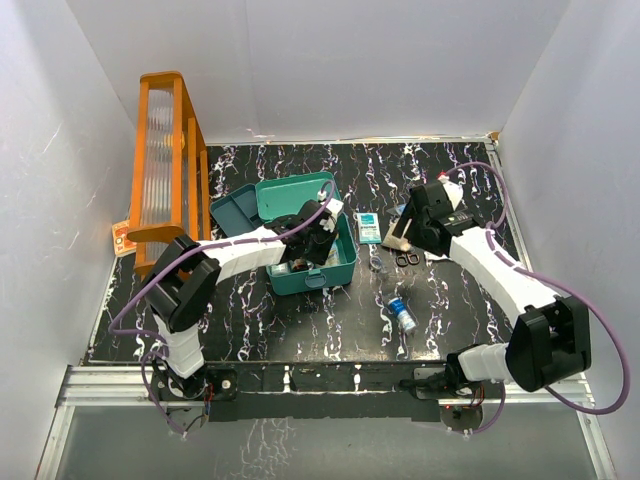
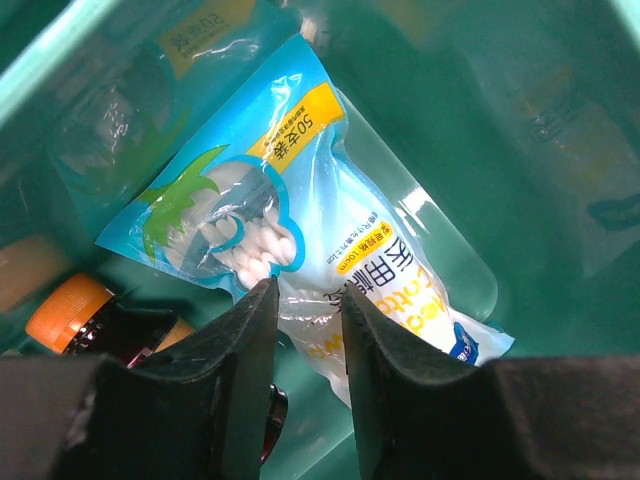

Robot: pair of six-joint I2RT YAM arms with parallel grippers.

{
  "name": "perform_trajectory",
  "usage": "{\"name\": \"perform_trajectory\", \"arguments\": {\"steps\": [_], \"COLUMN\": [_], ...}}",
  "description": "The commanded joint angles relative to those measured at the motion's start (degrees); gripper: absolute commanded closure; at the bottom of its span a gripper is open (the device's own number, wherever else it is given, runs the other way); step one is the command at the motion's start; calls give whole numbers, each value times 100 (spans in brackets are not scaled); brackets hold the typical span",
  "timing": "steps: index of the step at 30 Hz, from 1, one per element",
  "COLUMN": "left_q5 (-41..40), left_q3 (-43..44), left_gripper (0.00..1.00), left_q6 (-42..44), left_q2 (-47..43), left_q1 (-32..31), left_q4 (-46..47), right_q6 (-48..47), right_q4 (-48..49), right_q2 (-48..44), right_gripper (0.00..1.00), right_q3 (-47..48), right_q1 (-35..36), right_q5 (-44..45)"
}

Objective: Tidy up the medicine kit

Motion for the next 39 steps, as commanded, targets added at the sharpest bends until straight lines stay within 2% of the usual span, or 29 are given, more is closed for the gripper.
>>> {"name": "perform_trajectory", "arguments": {"steps": [1,7,14,25,37,39], "left_q5": [-21,-6,-261,-296,-353,-284], "left_q3": [72,135,224,294,530,440], "left_gripper": [67,65,56,40,33,30], "left_q6": [-61,-251,-173,-45,-49,-66], "left_q2": [-13,216,269,-1240,-2308,-2489], "left_q1": [-38,-38,-42,-38,-29,-29], "left_q4": [-38,68,-14,-561,-657,-562], "right_q6": [-75,-125,-294,-1392,-3107,-3044], "right_q4": [235,196,149,599,1328,1394], "right_q2": [73,532,1269,1706,2023,2136], "right_gripper": [33,33,33,35,43,39], "right_q3": [489,945,1195,1385,1034,986], "right_q1": [-16,-180,-448,-687,-1052,-1161], "right_q5": [281,258,-251,-705,-2189,-2227]}}
